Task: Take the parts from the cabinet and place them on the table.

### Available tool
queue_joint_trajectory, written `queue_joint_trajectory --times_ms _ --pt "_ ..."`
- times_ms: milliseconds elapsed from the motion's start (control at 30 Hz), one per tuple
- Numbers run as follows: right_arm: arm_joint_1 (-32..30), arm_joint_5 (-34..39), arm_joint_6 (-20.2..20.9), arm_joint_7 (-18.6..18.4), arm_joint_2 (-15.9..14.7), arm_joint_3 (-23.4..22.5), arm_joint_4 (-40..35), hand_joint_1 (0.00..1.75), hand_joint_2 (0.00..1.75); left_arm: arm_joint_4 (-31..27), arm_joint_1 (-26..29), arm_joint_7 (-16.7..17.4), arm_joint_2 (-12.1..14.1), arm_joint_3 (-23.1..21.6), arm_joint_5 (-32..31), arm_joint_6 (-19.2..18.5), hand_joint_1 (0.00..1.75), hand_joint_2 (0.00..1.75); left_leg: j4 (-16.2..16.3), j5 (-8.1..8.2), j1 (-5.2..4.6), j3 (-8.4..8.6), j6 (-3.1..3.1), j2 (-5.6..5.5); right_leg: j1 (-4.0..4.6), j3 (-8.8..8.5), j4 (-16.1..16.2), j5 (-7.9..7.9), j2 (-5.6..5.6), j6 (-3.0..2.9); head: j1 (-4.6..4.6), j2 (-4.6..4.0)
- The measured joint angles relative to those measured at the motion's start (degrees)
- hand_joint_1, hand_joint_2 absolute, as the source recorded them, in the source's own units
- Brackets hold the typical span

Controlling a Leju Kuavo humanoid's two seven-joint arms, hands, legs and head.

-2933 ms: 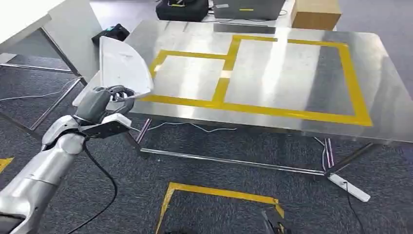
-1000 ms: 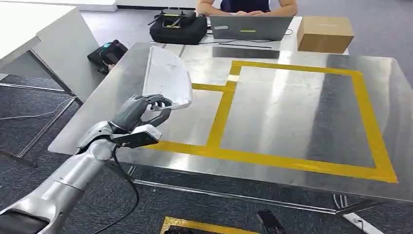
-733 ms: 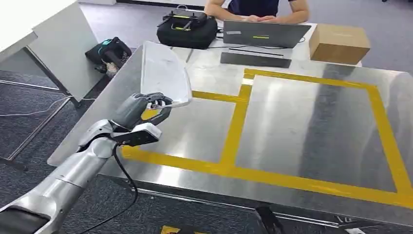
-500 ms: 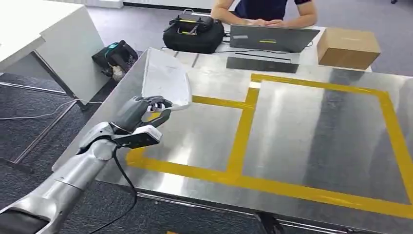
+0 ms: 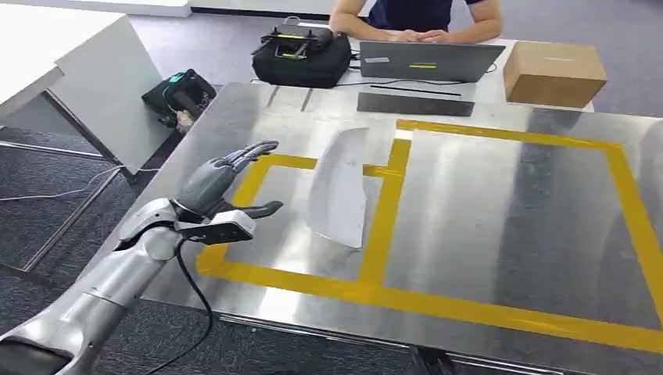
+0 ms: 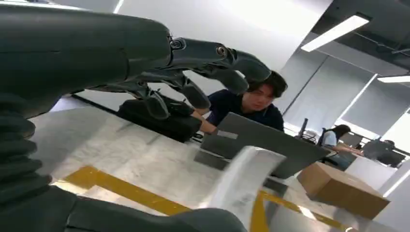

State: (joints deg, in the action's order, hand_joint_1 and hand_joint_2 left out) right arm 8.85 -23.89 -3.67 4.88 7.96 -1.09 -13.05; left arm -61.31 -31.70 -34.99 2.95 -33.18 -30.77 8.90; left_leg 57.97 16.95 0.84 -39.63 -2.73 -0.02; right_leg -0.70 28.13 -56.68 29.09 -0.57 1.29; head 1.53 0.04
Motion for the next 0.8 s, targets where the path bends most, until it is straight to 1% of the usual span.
queue_joint_trajectory --times_ms 33,67,100,133,167,200,233,267,300,333,367,400,433,500,533,567,633,667,700,733,767,800 --pt "0.1 0.0 0.0 0.0 0.0 0.0 0.0 0.00 0.00 0.0 -0.2 -0.2 0.1 0.0 0.0 0.1 0.00 0.00 -1.6 1.30 -0.21 1.26 -0.02 -0.06 0.37 0.57 -0.4 0.74 -0.02 0.57 0.31 0.00" --pt "0.2 -0.1 0.1 0.0 0.0 0.0 0.0 0.00 0.00 0.0 -0.2 -0.5 0.1 -0.1 0.1 0.1 0.00 0.00 -1.5 1.94 -0.18 1.21 0.92 -0.21 0.36 0.54 -0.3 0.98 0.05 0.81 0.09 0.00" --pt "0.2 -0.2 0.1 0.0 0.0 0.0 0.0 0.00 0.00 0.0 -0.1 -0.9 0.1 -0.1 0.3 0.2 0.00 0.00 -1.4 2.33 -0.30 1.15 1.26 -0.26 0.37 0.24 0.0 1.22 0.07 1.01 -0.17 0.00" --pt "0.2 -0.2 0.2 0.0 0.0 0.0 0.0 0.00 0.00 0.0 0.0 -1.2 0.1 -0.1 0.5 0.2 0.00 0.00 -1.2 2.72 -0.46 1.14 1.77 -0.31 0.24 -0.08 0.2 1.40 0.15 1.29 -0.09 0.00" --pt "0.2 -0.3 0.3 0.0 0.0 0.0 0.0 0.00 0.00 0.0 0.0 -1.4 0.3 -0.1 0.7 0.2 0.00 0.00 -1.3 2.85 -0.25 1.37 2.19 -0.37 0.13 -0.34 0.3 1.74 0.19 1.64 -0.06 0.00" --pt "0.2 -0.4 0.3 0.0 0.0 0.0 -0.1 0.00 0.00 -0.1 0.0 -1.6 0.3 -0.1 0.8 0.2 0.00 0.00 -1.3 2.99 -0.22 1.44 2.51 -0.43 0.08 -0.18 -0.7 2.34 0.23 1.84 -0.13 0.00" --pt "0.3 -0.4 0.3 0.0 0.0 0.0 -0.1 0.00 0.00 -0.1 -0.1 -1.7 0.3 -0.1 0.8 0.2 0.00 0.00 -1.3 3.12 -0.24 1.47 2.84 -0.46 0.11 1.58 -3.8 4.08 0.25 1.96 -0.46 0.00" --pt "0.5 -0.5 0.3 0.0 0.0 0.0 -0.1 0.00 0.00 -0.1 0.0 -1.8 0.3 -0.1 0.8 0.2 0.00 0.00 -1.3 3.23 -0.33 1.49 3.03 -0.49 0.14 4.25 -8.6 6.30 0.22 2.04 -0.59 0.00" --pt "0.5 -0.5 0.3 0.0 0.0 0.0 -0.1 0.00 0.00 -0.1 0.1 -1.8 0.4 -0.2 0.8 0.2 0.00 0.00 -1.3 3.39 -0.44 1.51 3.26 -0.50 0.16 7.28 -13.7 8.19 0.22 2.02 -0.54 0.00" --pt "0.3 -0.5 0.4 0.0 0.0 0.0 0.0 0.00 0.00 -0.1 0.4 -1.8 0.4 -0.2 0.8 0.2 0.00 0.00 -1.3 3.54 -0.59 1.58 3.44 -0.51 0.20 10.35 -18.2 9.15 0.22 1.96 -0.54 0.00" --pt "0.2 -0.6 0.4 0.0 0.0 0.0 0.0 0.00 0.00 -0.1 0.6 -1.9 0.5 -0.2 0.9 0.2 0.00 0.00 -1.3 3.70 -0.69 1.72 3.54 -0.59 0.21 12.05 -19.6 8.41 0.22 1.91 -0.55 0.00" --pt "0.1 -0.6 0.4 0.0 0.0 0.0 0.0 0.00 0.00 -0.1 0.7 -1.9 0.5 -0.2 0.9 0.2 0.00 0.00 -1.3 3.86 -0.74 1.97 3.54 -0.74 0.22 12.19 -18.1 6.28 0.22 1.78 -0.54 0.00" --pt "0.1 -0.7 0.4 0.0 0.0 0.0 -0.1 0.00 0.00 -0.1 0.7 -1.9 0.5 -0.2 1.0 0.2 0.00 0.00 -1.2 4.08 -0.79 2.35 3.49 -0.84 0.23 11.14 -14.3 3.04 0.22 1.60 -0.54 0.00" --pt "0.2 -0.7 0.4 0.0 0.0 -0.1 -0.1 0.00 0.00 -0.1 0.7 -1.9 0.5 -0.2 1.0 0.2 0.00 0.00 -1.2 4.58 -0.78 3.16 3.20 -0.92 0.37 7.59 -4.4 -3.49 0.21 0.97 -0.57 0.00" --pt "0.2 -0.7 0.4 0.0 0.0 -0.1 0.0 0.00 0.00 -0.1 0.6 -1.9 0.5 -0.2 1.3 0.2 0.00 0.00 -0.9 4.74 -1.17 3.16 2.93 -1.06 0.54 6.93 -2.1 -4.02 0.16 0.85 -0.57 0.00" --pt "0.3 -0.7 0.4 0.0 0.0 -0.1 0.0 0.00 0.00 -0.1 0.6 -1.9 0.5 -0.2 1.5 0.1 0.00 0.00 -0.8 4.55 -1.15 2.97 2.65 -1.13 0.49 6.51 -2.0 -4.13 0.14 0.79 -0.46 0.00" --pt "0.1 -0.7 0.3 0.0 0.0 -0.2 0.0 0.00 0.00 -0.1 0.8 -1.9 0.6 -0.1 2.0 -0.2 0.00 0.00 -0.9 4.24 -0.87 2.95 2.17 -1.13 0.77 6.73 -2.3 -4.32 0.00 0.51 -0.48 0.00" --pt "0.1 -0.8 0.3 0.0 0.0 -0.2 0.0 0.00 0.00 -0.1 0.8 -1.9 0.6 -0.1 2.1 -0.3 0.00 0.00 -0.9 4.14 -0.92 2.97 1.86 -1.15 0.74 6.72 -2.1 -4.60 0.00 0.11 -0.39 0.00" --pt "0.2 -0.8 0.3 0.0 0.0 -0.2 -0.1 0.00 0.00 -0.1 0.8 -1.9 0.7 0.0 2.2 -0.3 0.00 0.00 -0.6 5.00 -0.80 2.73 1.58 -1.00 0.26 6.54 -1.6 -4.99 0.15 -0.21 -0.50 0.00" --pt "0.3 -0.8 0.2 0.1 0.0 -0.3 -0.1 0.00 0.00 -0.1 0.7 -1.9 0.8 0.0 2.4 -0.4 0.00 0.00 1.2 6.91 -0.86 2.08 1.13 -0.79 0.25 6.58 -1.5 -5.19 0.11 -0.47 -0.11 0.00" --pt "0.3 -0.9 0.2 0.1 0.0 -0.3 -0.1 0.00 0.00 -0.1 0.7 -1.9 0.9 0.0 2.5 -0.5 0.00 0.00 5.2 9.53 -0.76 0.58 0.83 -0.72 0.23 6.69 -1.5 -5.25 0.15 -0.57 -0.09 0.00" --pt "0.3 -0.9 0.2 0.1 0.0 -0.4 -0.1 0.00 0.00 -0.1 0.8 -1.9 0.9 0.0 2.6 -0.7 0.00 0.00 10.3 12.10 -0.67 -1.29 0.58 -0.68 0.23 6.83 -1.5 -5.35 0.23 -0.71 -0.11 0.00"
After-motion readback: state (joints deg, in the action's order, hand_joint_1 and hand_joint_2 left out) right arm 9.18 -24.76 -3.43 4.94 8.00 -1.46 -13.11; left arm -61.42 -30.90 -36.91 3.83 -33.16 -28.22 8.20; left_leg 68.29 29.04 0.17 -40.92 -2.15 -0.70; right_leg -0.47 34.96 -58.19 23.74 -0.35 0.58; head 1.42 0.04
